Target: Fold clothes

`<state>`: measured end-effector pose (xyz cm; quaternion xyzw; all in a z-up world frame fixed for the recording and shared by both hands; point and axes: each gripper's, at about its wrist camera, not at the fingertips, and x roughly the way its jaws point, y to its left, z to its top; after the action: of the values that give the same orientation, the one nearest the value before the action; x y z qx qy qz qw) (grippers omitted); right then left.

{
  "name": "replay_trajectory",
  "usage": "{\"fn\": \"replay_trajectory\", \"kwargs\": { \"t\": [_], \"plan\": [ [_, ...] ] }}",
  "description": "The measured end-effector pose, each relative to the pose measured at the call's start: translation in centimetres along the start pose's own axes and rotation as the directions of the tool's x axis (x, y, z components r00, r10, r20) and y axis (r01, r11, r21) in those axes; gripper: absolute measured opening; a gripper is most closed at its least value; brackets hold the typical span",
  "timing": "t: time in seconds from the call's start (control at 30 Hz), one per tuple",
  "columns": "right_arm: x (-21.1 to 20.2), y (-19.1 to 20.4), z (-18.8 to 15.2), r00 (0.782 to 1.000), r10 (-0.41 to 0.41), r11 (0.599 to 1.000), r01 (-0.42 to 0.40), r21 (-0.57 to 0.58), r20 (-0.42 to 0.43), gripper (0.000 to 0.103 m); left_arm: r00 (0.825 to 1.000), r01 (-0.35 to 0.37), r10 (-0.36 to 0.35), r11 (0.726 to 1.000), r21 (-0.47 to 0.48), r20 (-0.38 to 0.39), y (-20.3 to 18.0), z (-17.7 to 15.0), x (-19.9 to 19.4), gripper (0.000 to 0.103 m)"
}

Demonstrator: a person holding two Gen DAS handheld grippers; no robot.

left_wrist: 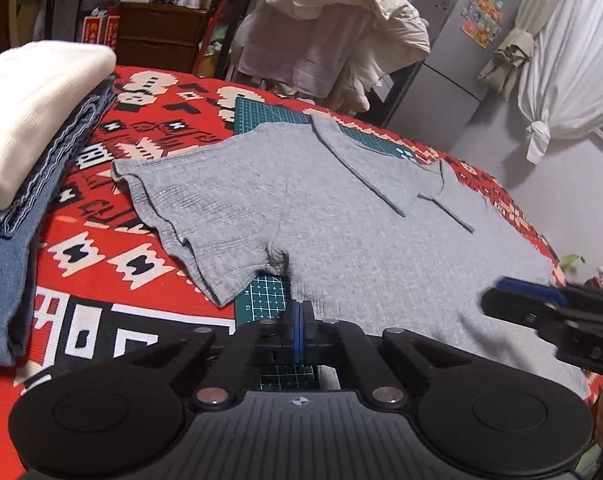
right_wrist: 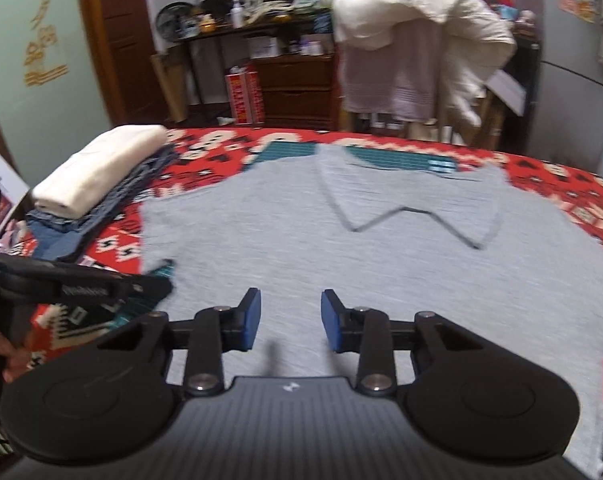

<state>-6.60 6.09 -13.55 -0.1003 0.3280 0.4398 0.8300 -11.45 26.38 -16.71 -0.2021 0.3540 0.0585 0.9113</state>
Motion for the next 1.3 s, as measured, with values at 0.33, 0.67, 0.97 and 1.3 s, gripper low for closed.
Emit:
{"fn": "replay_trajectory", "kwargs": {
  "t": [0.33, 0.67, 0.97, 1.3],
  "plan": [
    [6.5, 5.1, 1.8, 0.987, 0.145, 0.988, -0.148, -0.044, -0.072, 0.008, 1.0, 0.019, -0.018, 0.998, -0.064, 0.011, 1.9, -0.2, -1.0, 0.0],
    [10.3, 8.0, 2.0, 0.974, 0.193, 0.977, -0.202, -0.071, -0.121, 0.003, 0.999, 0.03, -0.025, 0.984, -0.174, 0.03, 4.2, -0.3, -2.3, 0.002],
    [9.0, 8.0, 2.3, 0.969, 0.22, 0.975, -0.223, -0.013, -0.115, 0.004, 0.998, 0.054, -0.045, 0.978, -0.203, 0.049, 5.1, -0.7, -3.8, 0.005],
    [7.5, 8.0, 0.5, 0.974, 0.169, 0.984, -0.177, -0.037, -0.153, 0.01, 0.996, 0.084, -0.08, 0.973, -0.216, 0.028, 4.8, -1.9, -5.0, 0.005]
  ]
}}
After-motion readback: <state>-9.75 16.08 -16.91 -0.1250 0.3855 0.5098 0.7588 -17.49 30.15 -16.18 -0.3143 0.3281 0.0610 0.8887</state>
